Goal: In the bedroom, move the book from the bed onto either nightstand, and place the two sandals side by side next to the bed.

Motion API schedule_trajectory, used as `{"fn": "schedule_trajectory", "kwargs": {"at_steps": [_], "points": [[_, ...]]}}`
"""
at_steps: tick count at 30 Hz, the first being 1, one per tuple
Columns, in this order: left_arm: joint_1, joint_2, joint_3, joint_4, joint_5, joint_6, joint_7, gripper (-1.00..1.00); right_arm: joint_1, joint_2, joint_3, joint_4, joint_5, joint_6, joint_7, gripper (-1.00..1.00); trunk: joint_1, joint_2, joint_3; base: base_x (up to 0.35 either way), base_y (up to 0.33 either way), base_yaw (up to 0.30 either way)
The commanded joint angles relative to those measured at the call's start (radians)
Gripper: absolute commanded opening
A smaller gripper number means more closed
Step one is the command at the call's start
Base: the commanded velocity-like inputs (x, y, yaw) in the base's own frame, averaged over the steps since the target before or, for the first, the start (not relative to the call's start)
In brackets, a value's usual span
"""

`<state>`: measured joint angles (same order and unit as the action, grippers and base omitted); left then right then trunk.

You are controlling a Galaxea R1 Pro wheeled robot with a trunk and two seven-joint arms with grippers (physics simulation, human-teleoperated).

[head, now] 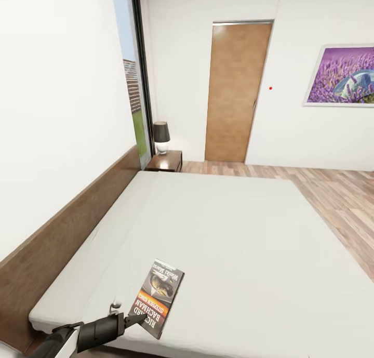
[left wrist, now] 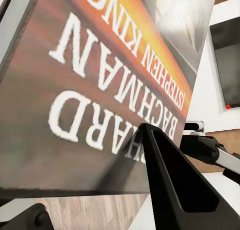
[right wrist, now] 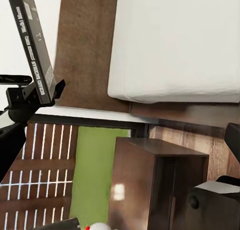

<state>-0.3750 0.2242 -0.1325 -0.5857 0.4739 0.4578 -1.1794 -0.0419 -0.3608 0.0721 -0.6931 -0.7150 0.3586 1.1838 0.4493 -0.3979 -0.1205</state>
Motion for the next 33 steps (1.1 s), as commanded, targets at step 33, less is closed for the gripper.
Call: {"fn": "schedule_trajectory", "kwargs": {"at_steps": [33], "points": [[-0.001, 0.001, -0.006, 0.000, 0.009, 0.008, 0.001, -1.00, -0.001, -0.001, 0.003, 0.003, -0.010, 0.010, -0.003, 1.00, 0.001, -0.002, 0.036, 0.000, 0.000, 0.000]]}}
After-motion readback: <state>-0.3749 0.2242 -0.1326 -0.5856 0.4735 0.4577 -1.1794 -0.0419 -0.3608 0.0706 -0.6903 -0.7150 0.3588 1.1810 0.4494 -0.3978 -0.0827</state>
